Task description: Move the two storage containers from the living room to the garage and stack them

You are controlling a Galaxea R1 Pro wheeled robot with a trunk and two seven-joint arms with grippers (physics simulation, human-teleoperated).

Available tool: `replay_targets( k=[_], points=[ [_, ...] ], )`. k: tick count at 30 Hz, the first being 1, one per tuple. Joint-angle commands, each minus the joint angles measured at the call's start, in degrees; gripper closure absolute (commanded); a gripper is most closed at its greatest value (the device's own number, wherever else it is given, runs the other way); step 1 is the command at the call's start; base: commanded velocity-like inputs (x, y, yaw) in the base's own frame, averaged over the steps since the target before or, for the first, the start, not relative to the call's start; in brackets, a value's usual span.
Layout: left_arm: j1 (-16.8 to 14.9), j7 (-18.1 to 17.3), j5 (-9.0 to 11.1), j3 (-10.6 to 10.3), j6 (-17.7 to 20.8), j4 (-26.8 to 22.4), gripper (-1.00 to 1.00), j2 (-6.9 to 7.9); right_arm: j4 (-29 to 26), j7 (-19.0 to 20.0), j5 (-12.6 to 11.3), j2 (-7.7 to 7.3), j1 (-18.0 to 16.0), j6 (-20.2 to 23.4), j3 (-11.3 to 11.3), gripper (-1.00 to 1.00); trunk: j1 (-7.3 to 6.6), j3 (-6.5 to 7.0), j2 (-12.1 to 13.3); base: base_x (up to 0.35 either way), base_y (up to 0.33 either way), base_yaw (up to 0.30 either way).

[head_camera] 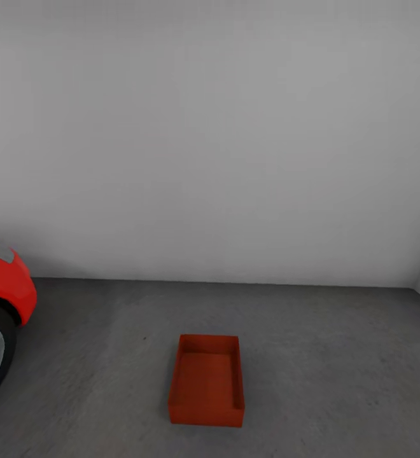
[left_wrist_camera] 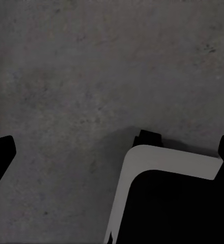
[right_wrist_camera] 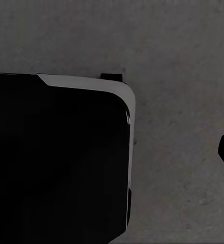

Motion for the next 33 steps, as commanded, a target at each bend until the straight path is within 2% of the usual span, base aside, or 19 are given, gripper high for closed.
replay_targets(
  k=[1,33],
  points=[
    [0.0,0.0,0.3,0.0,-0.2,0.1,-1.00,-0.01,0.2,0.3,-0.6,0.01,-0.1,-0.3,0.4,-1.00,0.00,0.03,0.0,0.000,0.000,0.000],
    [0.0,0.0,0.3,0.0,-0.2,0.1,-1.00,-0.01,0.2,0.3,-0.6,0.02,-0.1,-0.4,0.5,-1.00,0.00,3.03,0.0,0.000,0.000,0.000]
  ],
)
